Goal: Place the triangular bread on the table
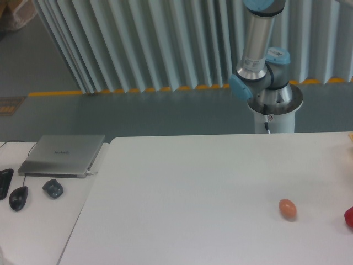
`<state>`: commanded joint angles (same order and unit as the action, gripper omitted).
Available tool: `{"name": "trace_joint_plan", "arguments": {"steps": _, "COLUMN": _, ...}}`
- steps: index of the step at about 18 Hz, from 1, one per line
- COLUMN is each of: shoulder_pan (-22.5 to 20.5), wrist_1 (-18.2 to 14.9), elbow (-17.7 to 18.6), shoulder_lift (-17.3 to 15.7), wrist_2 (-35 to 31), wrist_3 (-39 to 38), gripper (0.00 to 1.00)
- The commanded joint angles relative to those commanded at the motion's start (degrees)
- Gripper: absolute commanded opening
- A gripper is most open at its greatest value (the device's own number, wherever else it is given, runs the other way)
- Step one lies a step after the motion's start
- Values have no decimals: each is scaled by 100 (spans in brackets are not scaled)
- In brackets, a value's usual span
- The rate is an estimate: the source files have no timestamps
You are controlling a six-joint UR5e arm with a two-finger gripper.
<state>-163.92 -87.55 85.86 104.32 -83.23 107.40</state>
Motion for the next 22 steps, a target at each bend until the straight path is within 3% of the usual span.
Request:
{"name": "trace_joint_plan", "arguments": {"steps": 1, "shoulder_pan": 18, "wrist_1": 96, "elbow": 27, "shoulder_lift": 26, "wrist_2": -9, "wrist_3": -26, "gripper": 100}}
{"name": "trace_joint_plan", "arguments": {"steps": 3, "shoulder_pan": 0, "wrist_1": 561, "elbow": 167, "shoulder_lift": 122, "wrist_2": -9, "wrist_3": 9, "gripper": 100}}
{"name": "trace_joint_plan", "arguments": {"steps": 8, "shoulder_pan": 175, "wrist_1": 799, "elbow": 194, "shoulder_lift": 255, "wrist_2": -1247, "wrist_3": 96, "gripper": 100}}
{"name": "trace_joint_plan", "arguments": {"steps": 13, "shoulder_pan": 220, "wrist_1": 906, "elbow": 299, "shoulder_lift": 316, "wrist_2": -1266, "wrist_3": 70, "gripper": 100}}
{"name": "trace_joint_plan", "arguments": {"steps": 18, "shoulder_pan": 229, "wrist_1": 1547, "elbow": 563, "shoulder_lift": 448, "wrist_2": -1283, "wrist_3": 88, "gripper": 100}}
{"name": "trace_joint_plan", "arguments": {"steps": 22, "shoulder_pan": 220, "wrist_1": 1583, "elbow": 572, "shoulder_lift": 527, "wrist_2": -1283, "wrist_3": 88, "gripper": 100}}
